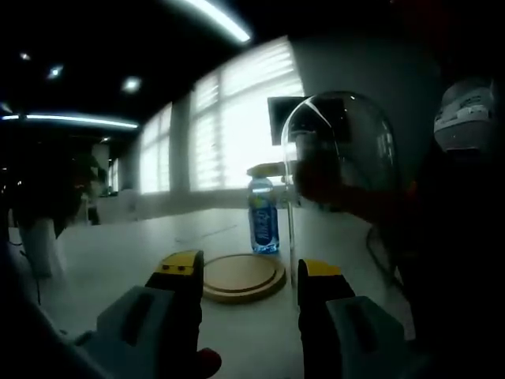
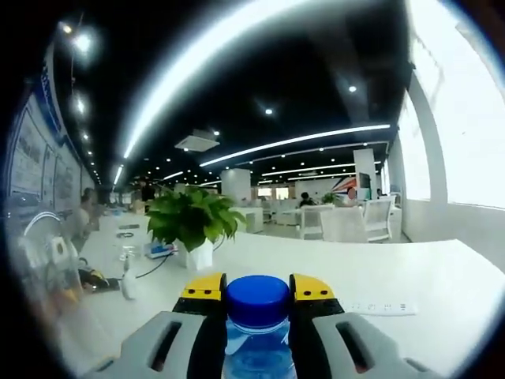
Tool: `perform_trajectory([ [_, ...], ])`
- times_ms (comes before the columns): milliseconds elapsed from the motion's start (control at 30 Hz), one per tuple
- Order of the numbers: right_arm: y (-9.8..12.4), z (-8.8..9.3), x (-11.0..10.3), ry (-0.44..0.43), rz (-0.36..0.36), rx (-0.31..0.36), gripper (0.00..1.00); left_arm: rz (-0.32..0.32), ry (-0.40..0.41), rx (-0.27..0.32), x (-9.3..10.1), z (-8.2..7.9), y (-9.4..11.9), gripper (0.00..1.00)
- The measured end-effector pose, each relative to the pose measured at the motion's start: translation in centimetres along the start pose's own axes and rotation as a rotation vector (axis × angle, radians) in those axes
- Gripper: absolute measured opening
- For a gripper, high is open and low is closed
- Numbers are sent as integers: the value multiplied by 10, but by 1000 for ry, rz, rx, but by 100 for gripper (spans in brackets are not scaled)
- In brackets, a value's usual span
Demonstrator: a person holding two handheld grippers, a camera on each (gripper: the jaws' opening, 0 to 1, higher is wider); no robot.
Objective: Open the cover put in the Mizone put the cover back on
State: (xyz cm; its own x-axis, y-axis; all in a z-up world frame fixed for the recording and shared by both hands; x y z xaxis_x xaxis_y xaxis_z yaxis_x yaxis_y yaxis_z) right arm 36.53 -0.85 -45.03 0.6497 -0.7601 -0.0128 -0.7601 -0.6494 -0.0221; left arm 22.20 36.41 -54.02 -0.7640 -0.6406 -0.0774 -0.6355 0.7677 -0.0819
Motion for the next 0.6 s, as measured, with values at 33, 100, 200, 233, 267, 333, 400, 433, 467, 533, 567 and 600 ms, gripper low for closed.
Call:
perform_trajectory([
  [33, 0, 0, 0, 3, -5, 4, 23, 0, 0, 0, 0, 0, 0, 39],
  [100, 0, 1, 0, 1, -6, 13, 23, 0, 2, 1, 0, 0, 0, 39],
  [200, 0, 1, 1, 7, -20, 20, 23, 0, 2, -1, 0, 0, 0, 39],
  [233, 0, 1, 2, 8, -27, 22, 23, 0, 2, -2, 0, 0, 0, 39],
  [267, 0, 1, 2, 6, -31, 22, 23, 1, 1, -3, 0, 1, 0, 39],
  [333, -1, 1, 2, 8, -36, 21, 24, 2, 0, -3, 0, 1, 0, 39],
  [400, -2, 1, 2, 10, -45, 24, 24, 2, 1, -1, 0, 0, 0, 39],
  [433, -2, 1, 2, 14, -53, 26, 24, 2, 2, -1, 0, 0, 0, 39],
  [467, -3, 1, 2, 17, -56, 26, 24, 2, 2, -1, 0, 0, 0, 39],
  [533, -5, 2, 3, 26, -47, 16, 26, 2, 2, -2, 0, 0, 0, 39],
  [567, -5, 2, 3, 20, -36, 7, 25, 3, 1, -2, 0, 0, 0, 39],
  [600, -5, 2, 3, 12, -36, 1, 24, 3, 0, -2, 0, 1, -1, 39],
])
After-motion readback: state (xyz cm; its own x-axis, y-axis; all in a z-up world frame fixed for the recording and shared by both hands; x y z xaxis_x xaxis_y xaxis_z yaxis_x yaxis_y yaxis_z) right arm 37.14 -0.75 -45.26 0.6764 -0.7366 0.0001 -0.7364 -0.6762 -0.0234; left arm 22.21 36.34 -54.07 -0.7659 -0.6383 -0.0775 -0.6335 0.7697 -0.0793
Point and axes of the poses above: the point that each gripper's makers call its tool centre point, and the gripper's own axes: y roughly backward along the fingers, x roughly to its right, z roughly out of its underside, the point moved 9 cm from there along y, roughly backward along the fingers, and after that the axes turned 4 degrees about -z, right-handed, at the moved point
